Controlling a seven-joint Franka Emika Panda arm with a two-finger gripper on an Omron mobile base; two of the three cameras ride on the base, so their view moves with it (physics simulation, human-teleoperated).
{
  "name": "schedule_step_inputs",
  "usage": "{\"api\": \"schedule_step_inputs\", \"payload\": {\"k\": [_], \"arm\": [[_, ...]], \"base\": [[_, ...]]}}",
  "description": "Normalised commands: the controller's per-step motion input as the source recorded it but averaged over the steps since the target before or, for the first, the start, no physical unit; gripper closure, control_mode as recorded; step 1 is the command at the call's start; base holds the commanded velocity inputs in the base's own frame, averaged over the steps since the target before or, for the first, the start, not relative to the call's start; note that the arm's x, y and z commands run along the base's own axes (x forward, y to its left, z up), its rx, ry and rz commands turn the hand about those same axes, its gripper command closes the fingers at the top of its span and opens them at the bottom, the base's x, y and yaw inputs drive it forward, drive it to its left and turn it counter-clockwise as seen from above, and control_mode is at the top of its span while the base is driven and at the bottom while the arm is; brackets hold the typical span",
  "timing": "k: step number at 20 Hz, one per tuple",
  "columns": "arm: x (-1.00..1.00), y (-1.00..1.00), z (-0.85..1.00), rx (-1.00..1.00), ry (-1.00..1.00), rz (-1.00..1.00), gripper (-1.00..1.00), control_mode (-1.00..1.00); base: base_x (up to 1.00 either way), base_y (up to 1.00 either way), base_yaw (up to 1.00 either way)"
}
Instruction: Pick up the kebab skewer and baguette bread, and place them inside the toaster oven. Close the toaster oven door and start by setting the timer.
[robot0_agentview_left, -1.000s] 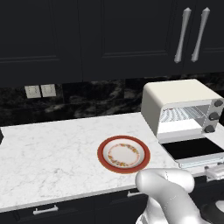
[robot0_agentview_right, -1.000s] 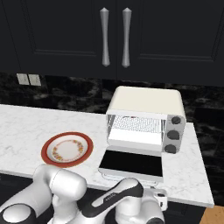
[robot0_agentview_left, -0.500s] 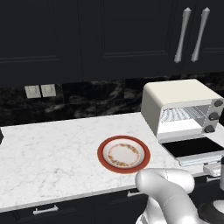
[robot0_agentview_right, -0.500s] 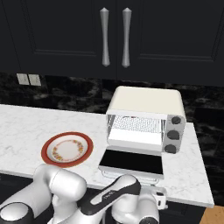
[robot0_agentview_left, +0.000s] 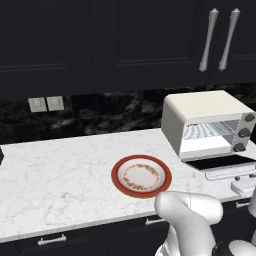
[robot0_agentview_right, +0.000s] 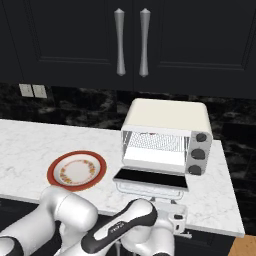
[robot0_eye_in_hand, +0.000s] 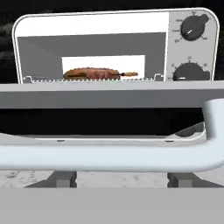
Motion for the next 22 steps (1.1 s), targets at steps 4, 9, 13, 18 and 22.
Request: {"api": "schedule_step_inputs", "payload": {"k": [4, 9, 13, 18, 22], "arm": [[0.11, 0.0, 0.78, 0.0, -0.17, -0.03, -1.0, -1.0], [0.12, 0.0, 0.8, 0.0, -0.15, -0.03, -1.0, -1.0], [0.19, 0.0, 0.81, 0.0, -0.1, -0.02, -1.0, -1.0], [0.25, 0.0, 0.75, 0.0, -0.08, -0.01, -1.0, -1.0], [0.0, 0.0, 0.22, 0.0, 0.0, -0.04, -1.0, -1.0]], "base": [[0.0, 0.0, 0.0], [0.0, 0.0, 0.0], [0.0, 0.0, 0.0], [0.0, 0.0, 0.0], [0.0, 0.0, 0.0]]}}
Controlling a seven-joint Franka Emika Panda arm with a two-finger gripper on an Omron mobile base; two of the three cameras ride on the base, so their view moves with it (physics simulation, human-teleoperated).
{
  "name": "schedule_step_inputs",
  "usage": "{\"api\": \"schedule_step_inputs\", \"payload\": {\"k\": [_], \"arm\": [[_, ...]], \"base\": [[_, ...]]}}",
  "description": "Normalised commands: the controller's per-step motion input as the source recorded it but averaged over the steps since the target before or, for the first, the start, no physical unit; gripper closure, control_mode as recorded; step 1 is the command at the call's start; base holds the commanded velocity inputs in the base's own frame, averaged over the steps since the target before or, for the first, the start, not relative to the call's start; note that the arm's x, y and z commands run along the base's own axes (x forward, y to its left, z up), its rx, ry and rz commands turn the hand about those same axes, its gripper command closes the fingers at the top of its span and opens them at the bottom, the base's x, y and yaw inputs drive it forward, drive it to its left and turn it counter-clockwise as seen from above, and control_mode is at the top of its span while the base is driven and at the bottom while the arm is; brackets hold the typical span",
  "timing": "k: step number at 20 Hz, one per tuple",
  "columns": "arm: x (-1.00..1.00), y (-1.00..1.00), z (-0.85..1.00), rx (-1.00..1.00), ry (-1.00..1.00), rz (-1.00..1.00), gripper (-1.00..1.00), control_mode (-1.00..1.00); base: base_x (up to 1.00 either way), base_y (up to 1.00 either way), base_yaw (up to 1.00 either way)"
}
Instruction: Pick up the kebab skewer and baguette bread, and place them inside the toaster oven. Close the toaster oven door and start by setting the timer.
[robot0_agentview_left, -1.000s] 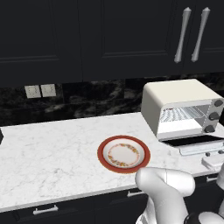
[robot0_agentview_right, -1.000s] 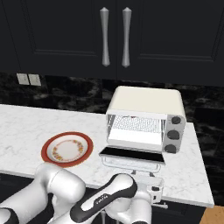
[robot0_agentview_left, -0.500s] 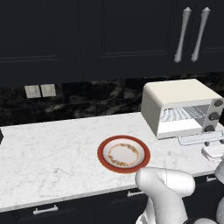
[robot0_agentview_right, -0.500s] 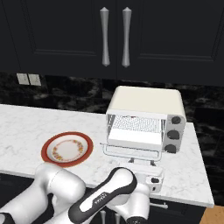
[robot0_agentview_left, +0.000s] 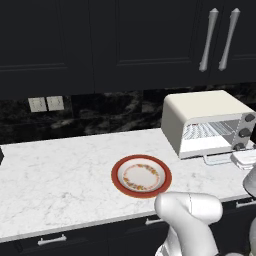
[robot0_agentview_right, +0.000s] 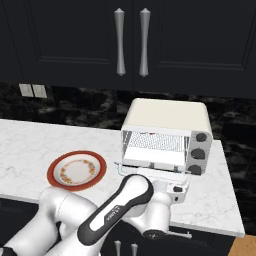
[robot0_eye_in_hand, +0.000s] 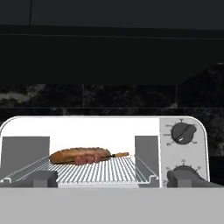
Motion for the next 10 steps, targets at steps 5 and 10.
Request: {"api": "schedule_step_inputs", "payload": {"k": [5, 10], "arm": [[-0.91, -0.01, -0.49, 0.01, 0.08, -0.03, -1.0, -1.0], [-0.07, -0.02, -0.47, 0.0, 0.13, -0.01, -1.0, -1.0]], "base": [[0.0, 0.0, 0.0], [0.0, 0.0, 0.0]]}}
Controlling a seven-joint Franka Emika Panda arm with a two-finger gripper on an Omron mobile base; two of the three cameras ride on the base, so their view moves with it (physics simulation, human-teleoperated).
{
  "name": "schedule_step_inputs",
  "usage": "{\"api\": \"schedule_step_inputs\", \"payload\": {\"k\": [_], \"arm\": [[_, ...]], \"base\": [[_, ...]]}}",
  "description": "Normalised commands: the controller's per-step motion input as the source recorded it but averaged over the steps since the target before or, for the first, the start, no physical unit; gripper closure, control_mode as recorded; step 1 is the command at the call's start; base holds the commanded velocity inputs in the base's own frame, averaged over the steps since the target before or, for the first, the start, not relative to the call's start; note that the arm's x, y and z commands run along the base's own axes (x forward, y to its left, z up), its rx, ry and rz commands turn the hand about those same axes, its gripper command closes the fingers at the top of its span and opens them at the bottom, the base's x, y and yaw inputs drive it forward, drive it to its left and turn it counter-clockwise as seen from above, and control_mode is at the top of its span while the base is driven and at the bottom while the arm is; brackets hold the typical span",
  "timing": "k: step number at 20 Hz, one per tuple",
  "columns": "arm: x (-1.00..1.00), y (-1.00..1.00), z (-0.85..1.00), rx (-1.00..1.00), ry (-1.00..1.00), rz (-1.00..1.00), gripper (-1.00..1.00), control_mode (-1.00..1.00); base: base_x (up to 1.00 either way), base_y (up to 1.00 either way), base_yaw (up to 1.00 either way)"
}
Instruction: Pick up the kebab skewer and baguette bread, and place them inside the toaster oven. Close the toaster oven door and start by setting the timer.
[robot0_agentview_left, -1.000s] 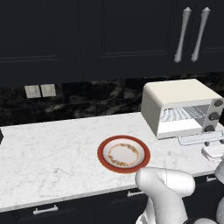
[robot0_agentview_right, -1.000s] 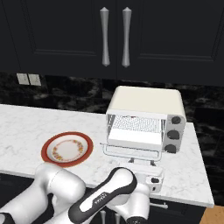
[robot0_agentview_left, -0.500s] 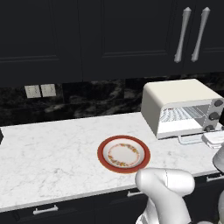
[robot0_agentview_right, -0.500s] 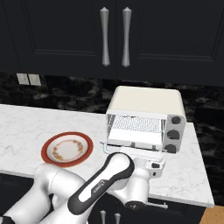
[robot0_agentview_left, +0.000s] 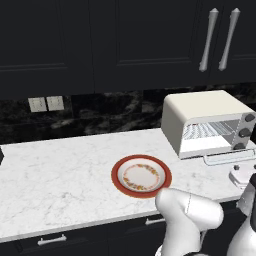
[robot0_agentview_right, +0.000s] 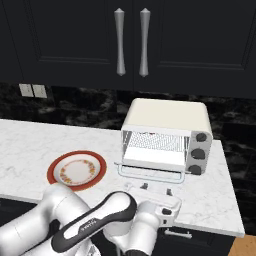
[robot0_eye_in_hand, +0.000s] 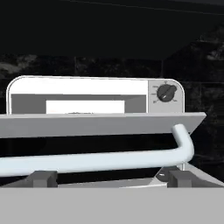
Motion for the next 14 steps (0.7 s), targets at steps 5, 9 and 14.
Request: {"api": "schedule_step_inputs", "payload": {"k": [5, 9, 14], "arm": [[0.94, -0.04, -0.18, 0.0, 0.05, 0.02, -1.0, -1.0], [0.58, -0.06, -0.24, 0.0, 0.06, 0.04, -1.0, -1.0], [0.47, -0.02, -0.05, 0.0, 0.02, 0.03, -1.0, -1.0]], "base": [[0.0, 0.0, 0.0], [0.0, 0.0, 0.0], [0.0, 0.0, 0.0]]}}
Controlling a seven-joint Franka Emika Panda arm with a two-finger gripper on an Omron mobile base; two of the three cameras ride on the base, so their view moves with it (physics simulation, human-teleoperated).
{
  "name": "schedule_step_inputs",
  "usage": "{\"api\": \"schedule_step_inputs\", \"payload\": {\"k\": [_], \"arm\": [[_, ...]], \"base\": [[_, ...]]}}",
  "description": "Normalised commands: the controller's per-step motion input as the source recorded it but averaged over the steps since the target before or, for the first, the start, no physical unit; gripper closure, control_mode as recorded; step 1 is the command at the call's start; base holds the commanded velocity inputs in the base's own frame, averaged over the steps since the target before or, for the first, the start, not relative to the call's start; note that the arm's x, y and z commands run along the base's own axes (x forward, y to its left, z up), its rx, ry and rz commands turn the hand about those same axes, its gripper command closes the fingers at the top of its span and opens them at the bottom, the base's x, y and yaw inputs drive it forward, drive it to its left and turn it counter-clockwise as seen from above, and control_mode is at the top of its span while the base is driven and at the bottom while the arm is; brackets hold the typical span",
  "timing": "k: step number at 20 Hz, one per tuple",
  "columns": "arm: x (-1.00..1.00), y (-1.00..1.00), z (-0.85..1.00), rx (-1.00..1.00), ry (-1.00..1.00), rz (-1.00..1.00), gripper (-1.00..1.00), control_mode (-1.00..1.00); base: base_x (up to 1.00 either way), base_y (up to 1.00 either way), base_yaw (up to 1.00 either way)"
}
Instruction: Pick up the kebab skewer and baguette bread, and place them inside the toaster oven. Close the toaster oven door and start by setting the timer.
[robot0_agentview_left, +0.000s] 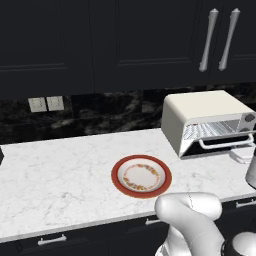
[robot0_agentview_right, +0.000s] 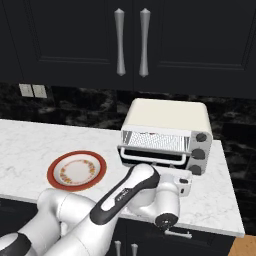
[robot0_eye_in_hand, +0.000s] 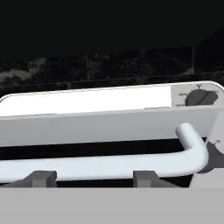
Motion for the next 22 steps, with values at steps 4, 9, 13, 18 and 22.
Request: {"api": "schedule_step_inputs", "payload": {"k": [4, 9, 13, 18, 22], "arm": [[0.42, 0.0, -0.04, 0.0, 0.0, 0.03, -1.0, -1.0], [0.37, 0.0, -0.05, 0.0, 0.0, 0.02, -1.0, -1.0], [0.36, 0.0, -0.06, 0.0, 0.0, 0.02, -1.0, -1.0], [0.31, 0.0, -0.1, 0.0, 0.0, 0.01, -1.0, -1.0], [0.26, 0.0, -0.11, 0.0, 0.0, 0.0, -1.0, -1.0]], "base": [[0.0, 0.0, 0.0], [0.0, 0.0, 0.0], [0.0, 0.0, 0.0], [0.0, 0.0, 0.0], [0.0, 0.0, 0.0]]}}
